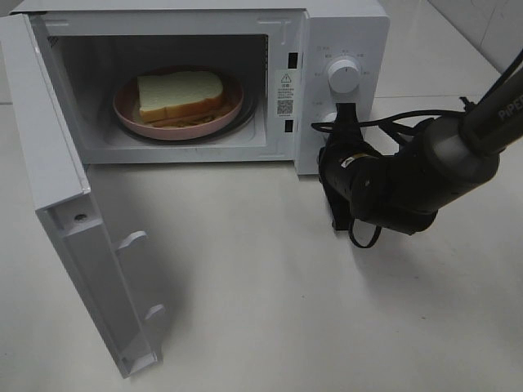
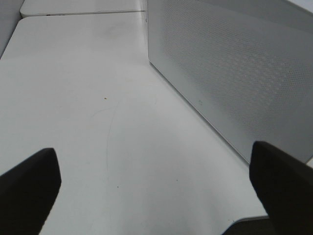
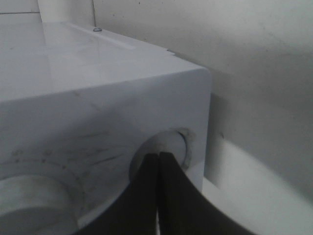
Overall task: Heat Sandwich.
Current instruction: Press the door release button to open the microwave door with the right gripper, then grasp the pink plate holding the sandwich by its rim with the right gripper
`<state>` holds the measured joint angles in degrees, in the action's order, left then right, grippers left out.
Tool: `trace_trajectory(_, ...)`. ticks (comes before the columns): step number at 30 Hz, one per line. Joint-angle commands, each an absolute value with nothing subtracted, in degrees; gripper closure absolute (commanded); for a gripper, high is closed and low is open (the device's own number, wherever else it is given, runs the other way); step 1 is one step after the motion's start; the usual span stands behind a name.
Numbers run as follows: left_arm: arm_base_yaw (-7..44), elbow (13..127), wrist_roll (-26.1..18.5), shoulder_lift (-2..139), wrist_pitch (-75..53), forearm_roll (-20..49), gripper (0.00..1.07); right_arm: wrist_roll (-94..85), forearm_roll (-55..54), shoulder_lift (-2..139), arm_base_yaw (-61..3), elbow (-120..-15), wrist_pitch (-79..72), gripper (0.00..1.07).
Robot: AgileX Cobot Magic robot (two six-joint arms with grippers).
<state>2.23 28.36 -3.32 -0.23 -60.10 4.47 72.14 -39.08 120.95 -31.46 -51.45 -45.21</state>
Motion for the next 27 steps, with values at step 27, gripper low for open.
trace_trajectory(27, 2.1, 28.2, -3.3, -1.4, -59.4, 4.6, 0.09, 55.8, -18.7, 94.0, -31.3, -35.9, -19.4, 1.07)
